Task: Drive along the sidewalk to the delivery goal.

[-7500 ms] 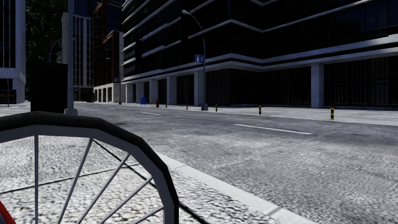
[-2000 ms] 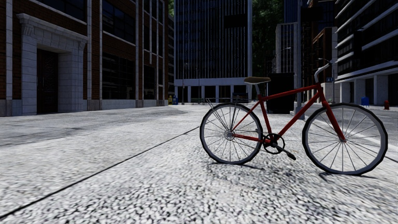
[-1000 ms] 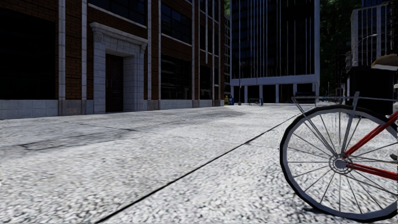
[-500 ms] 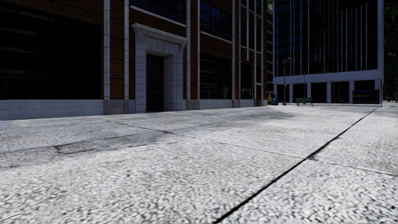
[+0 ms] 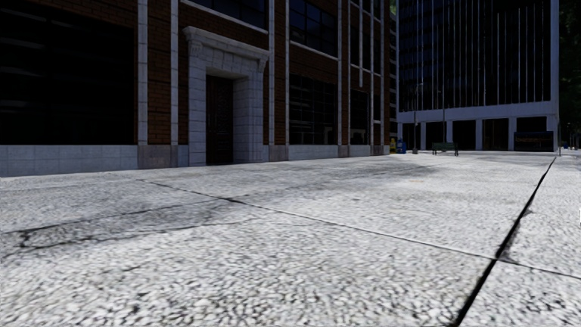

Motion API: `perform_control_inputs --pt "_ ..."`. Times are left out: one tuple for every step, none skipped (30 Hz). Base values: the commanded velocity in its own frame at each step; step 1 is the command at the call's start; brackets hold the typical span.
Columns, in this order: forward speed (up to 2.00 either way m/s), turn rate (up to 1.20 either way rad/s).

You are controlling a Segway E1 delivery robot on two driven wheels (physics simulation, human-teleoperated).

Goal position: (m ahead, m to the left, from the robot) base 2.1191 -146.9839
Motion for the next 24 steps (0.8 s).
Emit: perform_control_inputs --pt "2.0 -0.69" --pt "2.0 -0.71" --pt "2.0 -0.71" --pt "2.0 -0.71" --pt "2.0 -0.71" --pt "2.0 -0.71" --pt "2.0 -0.71" --pt "2.0 -0.71" --pt "2.0 -0.71" --pt "2.0 -0.71" --pt "2.0 -0.71" --pt "2.0 -0.71" --pt "2.0 -0.71" --pt "2.0 -0.71" --pt "2.0 -0.71" --pt "2.0 -0.71" --pt "2.0 -0.71" --pt "2.0 -0.71" --pt "2.0 -0.71" --pt "2.0 -0.71" --pt "2.0 -0.71" --pt "2.0 -0.71" --pt "2.0 -0.71" --pt "2.0 -0.71"
